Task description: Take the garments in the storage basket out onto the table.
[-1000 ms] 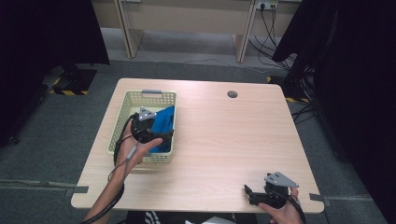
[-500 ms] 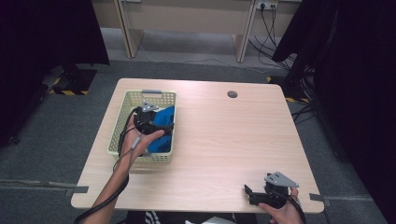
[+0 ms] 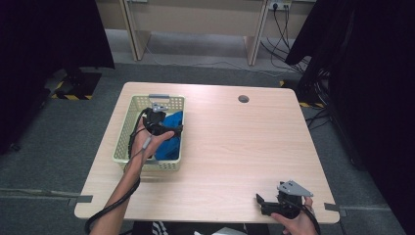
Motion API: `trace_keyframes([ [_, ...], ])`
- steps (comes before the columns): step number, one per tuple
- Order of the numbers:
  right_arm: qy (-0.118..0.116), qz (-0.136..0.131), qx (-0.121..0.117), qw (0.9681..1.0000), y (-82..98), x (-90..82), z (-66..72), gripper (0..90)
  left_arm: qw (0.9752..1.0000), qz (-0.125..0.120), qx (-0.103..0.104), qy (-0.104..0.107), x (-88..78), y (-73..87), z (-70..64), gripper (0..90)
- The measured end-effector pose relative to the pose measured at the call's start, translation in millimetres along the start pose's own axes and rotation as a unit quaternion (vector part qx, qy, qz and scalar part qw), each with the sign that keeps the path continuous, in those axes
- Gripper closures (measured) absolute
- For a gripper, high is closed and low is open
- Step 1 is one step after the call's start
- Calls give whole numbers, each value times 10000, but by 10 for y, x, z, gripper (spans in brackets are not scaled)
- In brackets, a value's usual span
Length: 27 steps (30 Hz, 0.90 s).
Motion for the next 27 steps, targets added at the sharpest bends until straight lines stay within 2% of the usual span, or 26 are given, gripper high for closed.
trace_keyframes([
  [6,-1,7,13,10000,1,-1,2,3,10000,45,-41,11,92,2,17,53],
  [9,-1,3,16,10000,1,-1,2,3,9999,90,-3,-55,134,-3,27,54],
  [14,-4,1,12,10000,1,0,2,2,9999,97,-80,-103,182,-9,75,50],
  [18,-4,1,10,10000,1,0,1,2,9996,165,-148,-160,235,37,141,52],
  [27,-4,1,12,10000,1,0,1,2,9992,277,-227,-187,361,115,185,46],
])
Point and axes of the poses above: each handheld gripper's, and its own axes: x roughly forward along the jaws, y roughly out of its underside, z roughly to its left, the point moved 3 cm from there along x, roughly forward along the jaws, and after that the axes turned 1 degree about -y, right-handed, at the moved point
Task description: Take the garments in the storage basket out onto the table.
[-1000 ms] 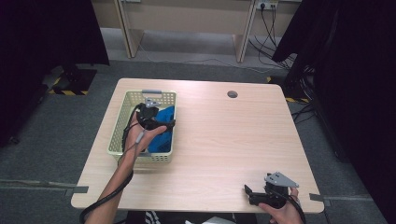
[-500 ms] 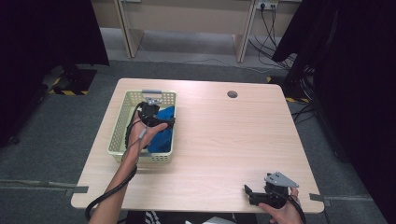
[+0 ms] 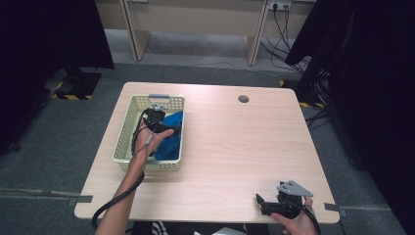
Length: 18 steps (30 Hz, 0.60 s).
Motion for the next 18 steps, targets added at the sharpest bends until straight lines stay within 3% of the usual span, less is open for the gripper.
trace_keyframes([
  [8,-1,1,4,10000,0,0,0,3,9999,82,-24,-52,113,52,41,32],
  [18,-3,0,5,10000,0,0,1,3,9993,242,92,-255,253,139,100,23],
])
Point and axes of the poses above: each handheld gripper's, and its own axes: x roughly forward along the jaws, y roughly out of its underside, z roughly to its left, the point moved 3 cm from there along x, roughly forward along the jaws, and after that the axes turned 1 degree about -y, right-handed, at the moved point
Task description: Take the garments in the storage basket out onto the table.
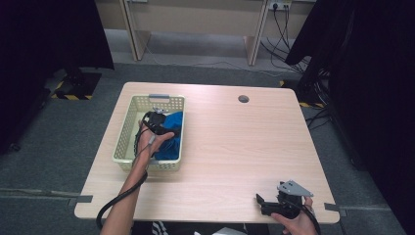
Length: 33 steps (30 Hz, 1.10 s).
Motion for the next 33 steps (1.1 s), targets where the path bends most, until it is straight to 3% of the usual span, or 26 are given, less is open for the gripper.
trace_keyframes([
  [15,-4,1,-8,10000,0,0,-1,3,9999,138,-25,-79,126,88,69,0],
  [21,-3,0,-19,10000,-1,1,-2,3,9999,88,-18,-82,136,111,73,0],
  [25,0,-4,-16,10000,-1,1,-1,2,10000,48,46,-44,110,125,52,59],
  [27,1,-5,-15,10000,0,1,-1,3,9998,-20,139,131,74,123,20,217],
  [31,0,-7,-19,10000,0,1,0,3,9995,-50,233,211,43,121,15,499],
  [32,0,-7,-19,10000,0,1,0,3,9994,-81,251,215,39,122,16,499],
  [33,0,-6,-17,10000,0,1,0,3,9993,-132,278,217,39,121,18,578],
])
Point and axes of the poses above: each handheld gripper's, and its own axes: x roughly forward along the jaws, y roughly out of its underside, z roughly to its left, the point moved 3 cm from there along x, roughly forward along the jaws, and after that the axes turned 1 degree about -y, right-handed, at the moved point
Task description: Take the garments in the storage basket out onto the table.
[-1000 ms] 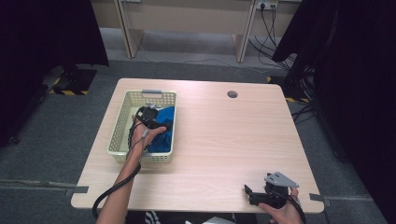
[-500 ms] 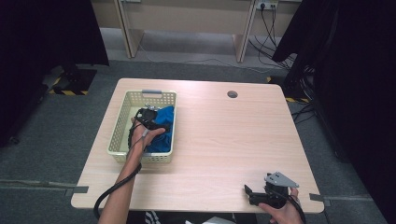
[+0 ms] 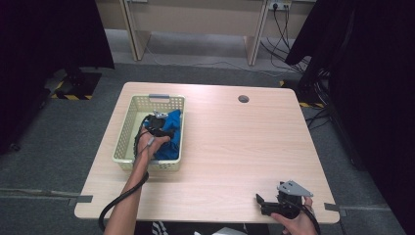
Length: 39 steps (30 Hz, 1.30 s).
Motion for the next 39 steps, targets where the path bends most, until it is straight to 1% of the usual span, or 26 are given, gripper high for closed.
trace_keyframes([
  [1,-1,0,-1,10000,0,0,0,3,10000,-9,8,-13,-2,2,2,640],
  [2,-3,0,2,10000,1,0,0,3,10000,-39,52,-9,-4,4,-1,675],
  [6,-5,0,5,10000,2,-1,1,3,10000,-50,70,-11,-8,0,-7,702],
  [9,-4,3,0,10000,0,-1,0,3,9999,-63,121,-22,-17,-10,-7,717],
  [13,-4,1,-5,10000,0,-1,-1,3,9999,-72,115,-24,-54,-26,-10,731],
  [16,-4,2,9,10000,1,-1,1,3,9999,-96,43,-5,-85,-36,7,737],
  [23,-3,1,1,10000,1,-1,0,2,9998,-169,-30,31,-175,-55,44,737],
  [26,-3,1,5,10000,1,-1,0,2,9997,-258,-16,24,-265,-109,50,738],
  [28,-2,2,5,10000,0,-1,1,2,9996,-282,-10,29,-284,-122,49,738],
  [31,-2,-1,5,10000,1,-1,1,3,9992,-400,18,33,-391,-196,50,739],
  [32,-1,0,1,10000,0,-1,0,3,9992,-400,18,33,-391,-196,50,739],
  [33,-1,0,0,10000,1,0,0,2,9990,-447,41,12,-434,-218,51,739],
  [34,-2,-1,4,10000,1,-1,0,2,9990,-447,41,12,-434,-218,51,739],
  [37,-1,-3,3,10000,1,0,0,2,9985,-538,70,-11,-506,-256,49,739],
  [38,0,-5,2,10000,0,1,0,2,9983,-572,85,-20,-552,-283,43,739],
  [39,-1,-8,-1,10000,0,2,0,3,9983,-572,85,-20,-552,-283,43,739],
])
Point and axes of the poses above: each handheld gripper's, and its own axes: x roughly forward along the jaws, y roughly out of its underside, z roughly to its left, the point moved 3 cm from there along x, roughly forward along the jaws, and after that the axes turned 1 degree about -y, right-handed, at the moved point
